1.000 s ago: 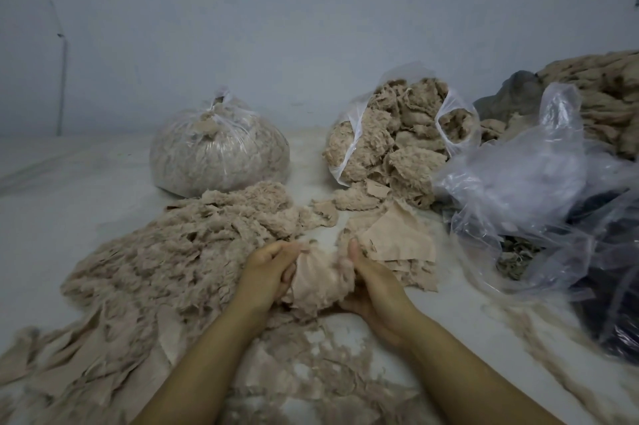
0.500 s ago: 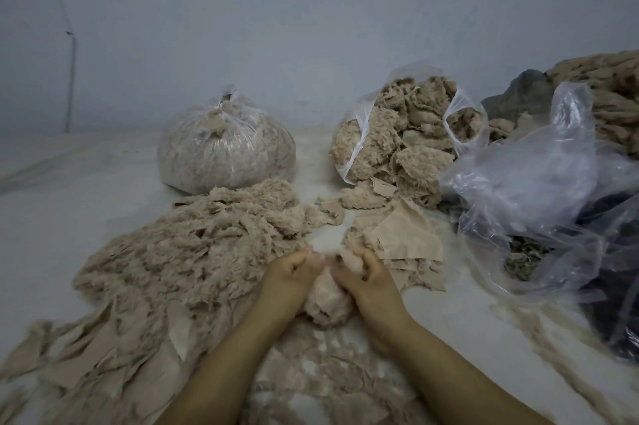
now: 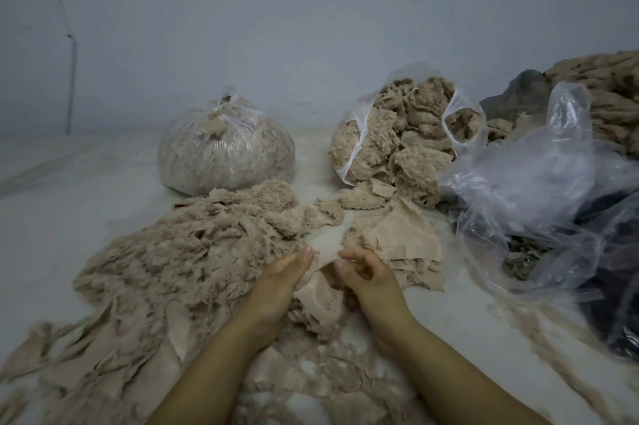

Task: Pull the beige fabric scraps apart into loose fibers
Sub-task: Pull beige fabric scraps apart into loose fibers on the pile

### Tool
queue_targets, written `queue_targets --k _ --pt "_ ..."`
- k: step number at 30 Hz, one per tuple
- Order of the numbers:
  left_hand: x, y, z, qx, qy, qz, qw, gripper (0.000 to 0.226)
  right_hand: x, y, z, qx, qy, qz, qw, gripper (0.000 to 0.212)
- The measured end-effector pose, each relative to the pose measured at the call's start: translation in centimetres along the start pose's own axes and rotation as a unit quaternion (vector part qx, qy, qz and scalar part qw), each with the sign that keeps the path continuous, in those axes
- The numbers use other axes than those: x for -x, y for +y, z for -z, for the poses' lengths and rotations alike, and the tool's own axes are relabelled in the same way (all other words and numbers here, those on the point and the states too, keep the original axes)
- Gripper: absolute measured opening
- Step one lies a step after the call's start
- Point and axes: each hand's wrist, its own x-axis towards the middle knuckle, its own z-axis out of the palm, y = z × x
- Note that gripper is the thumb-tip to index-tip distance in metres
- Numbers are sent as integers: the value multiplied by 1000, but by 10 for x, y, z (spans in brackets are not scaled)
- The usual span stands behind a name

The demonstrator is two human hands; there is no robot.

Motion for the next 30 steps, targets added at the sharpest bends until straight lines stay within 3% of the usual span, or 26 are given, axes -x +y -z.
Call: queue_targets --k 4,7,9,12,13,15,17,21,23,25,28,30 --pt "0 -3 4 11 -23 18 1000 37 0 -3 3 -42 -23 -45 998 55" --pt "2 1 8 18 -38 5 999 52 2 -2 2 -38 -53 -46 997 28" --pt "0 -1 9 -62 -11 -10 998 64 2 -2 2 -38 -38 -7 999 18" --pt "-3 -5 4 -56 87 -15 995 13 2 -5 3 -43 -21 37 998 17" --pt "-5 -3 5 -28 123 -12 992 9 2 -6 3 -40 -15 40 998 16" --pt "-9 3 17 51 203 -19 978 13 3 -9 5 -16 4 44 999 17" --pt "-11 7 30 64 243 -39 967 11 6 -14 7 11 -6 41 999 26" --pt "-6 6 18 -13 177 -52 983 18 15 -19 -1 81 -87 5 993 49" --pt "-4 3 6 -24 130 -37 991 25 16 -17 -7 38 -105 -30 993 42" --pt "-4 3 0 -39 126 -42 990 36 15 -15 -8 -1 -103 -44 994 18" --pt "-9 10 8 11 243 -50 969 24 10 -11 0 11 -55 -56 997 11" --pt "-7 15 16 0 263 -53 963 19 7 -12 5 30 -47 -62 997 17"
